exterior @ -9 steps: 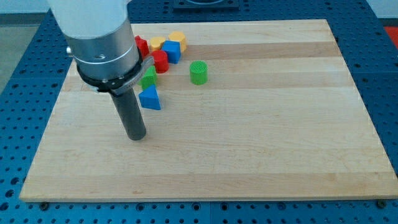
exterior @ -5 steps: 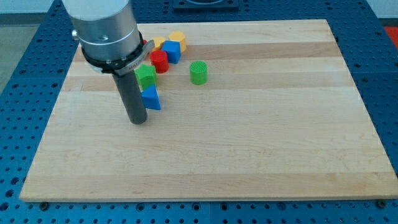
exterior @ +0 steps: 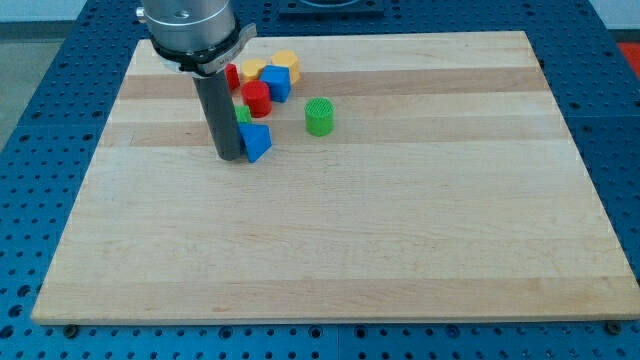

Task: Slide the blue triangle closer to the red circle

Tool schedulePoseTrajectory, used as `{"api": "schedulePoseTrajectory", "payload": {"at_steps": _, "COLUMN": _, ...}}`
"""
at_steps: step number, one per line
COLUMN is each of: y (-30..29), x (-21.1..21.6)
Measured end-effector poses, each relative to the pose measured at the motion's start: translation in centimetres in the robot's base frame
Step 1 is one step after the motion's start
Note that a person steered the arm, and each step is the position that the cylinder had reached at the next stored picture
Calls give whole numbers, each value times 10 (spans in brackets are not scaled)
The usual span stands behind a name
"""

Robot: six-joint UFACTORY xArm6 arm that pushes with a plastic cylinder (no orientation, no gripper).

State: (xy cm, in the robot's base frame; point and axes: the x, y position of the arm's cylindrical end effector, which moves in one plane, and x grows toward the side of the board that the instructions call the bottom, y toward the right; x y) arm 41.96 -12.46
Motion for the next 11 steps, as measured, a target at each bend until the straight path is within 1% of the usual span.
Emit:
{"api": "schedulePoseTrajectory", "payload": {"at_steps": 3, "y": 16, "x": 2}}
{"api": "schedulePoseTrajectory", "payload": {"at_steps": 5, "y": 37, "x": 14}}
{"api": "schedulePoseTrajectory", "payload": {"at_steps": 10, "y": 42, "x": -27}}
{"api": "schedulePoseTrajectory", "payload": {"at_steps": 11, "y": 42, "x": -29}}
